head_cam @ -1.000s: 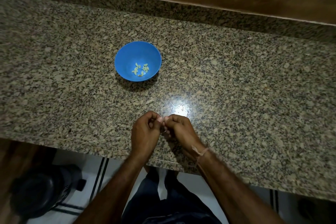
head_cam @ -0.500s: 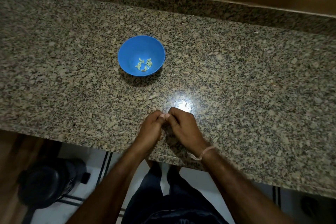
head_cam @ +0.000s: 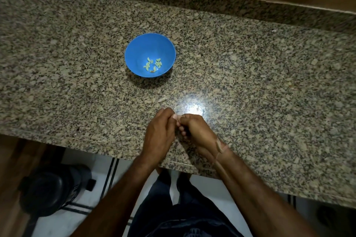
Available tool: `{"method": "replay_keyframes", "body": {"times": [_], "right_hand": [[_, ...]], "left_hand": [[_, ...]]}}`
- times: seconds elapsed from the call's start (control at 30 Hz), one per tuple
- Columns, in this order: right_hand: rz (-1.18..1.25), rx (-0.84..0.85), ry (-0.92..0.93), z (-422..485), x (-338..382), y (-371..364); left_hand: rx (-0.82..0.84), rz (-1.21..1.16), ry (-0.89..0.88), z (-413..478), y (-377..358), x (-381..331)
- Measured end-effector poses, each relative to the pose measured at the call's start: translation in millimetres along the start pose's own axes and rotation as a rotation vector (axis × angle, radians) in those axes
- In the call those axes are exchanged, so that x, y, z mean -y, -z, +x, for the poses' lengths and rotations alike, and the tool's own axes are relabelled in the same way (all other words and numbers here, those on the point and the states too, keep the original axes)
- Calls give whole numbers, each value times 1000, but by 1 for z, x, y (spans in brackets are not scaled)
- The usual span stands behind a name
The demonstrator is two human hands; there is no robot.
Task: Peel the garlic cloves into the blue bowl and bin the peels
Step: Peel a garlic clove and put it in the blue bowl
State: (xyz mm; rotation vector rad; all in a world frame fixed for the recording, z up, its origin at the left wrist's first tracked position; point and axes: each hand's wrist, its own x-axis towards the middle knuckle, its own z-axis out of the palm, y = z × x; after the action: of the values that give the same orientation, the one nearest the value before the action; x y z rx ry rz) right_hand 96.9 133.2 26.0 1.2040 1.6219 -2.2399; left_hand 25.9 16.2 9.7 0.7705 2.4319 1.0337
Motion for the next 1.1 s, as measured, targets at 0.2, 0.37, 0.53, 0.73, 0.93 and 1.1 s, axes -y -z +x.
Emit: {"method": "replay_keyframes", "body": {"times": [0.2,0.37,0.53,0.73,0.93,1.1], "right_hand": [[73,-86,-38,2,-7,-5],[99,-93,-54,1,-5,-5],[-496,-299,373,2,-17,-3],[-24,-114,-8,0,-13,-2],[-274,-234,274,2,-15,-5],[-72,-191,97,5,-19,-6]], "left_hand": [[-54,-112,-2,1,2,1],[-66,-191,-3,-1,7,0],[157,-668,422,4,10,-1],[82,-4,-112,2,9,2],[212,-480,321,2,1,-1],[16,-237,59,-2,4,0]]}}
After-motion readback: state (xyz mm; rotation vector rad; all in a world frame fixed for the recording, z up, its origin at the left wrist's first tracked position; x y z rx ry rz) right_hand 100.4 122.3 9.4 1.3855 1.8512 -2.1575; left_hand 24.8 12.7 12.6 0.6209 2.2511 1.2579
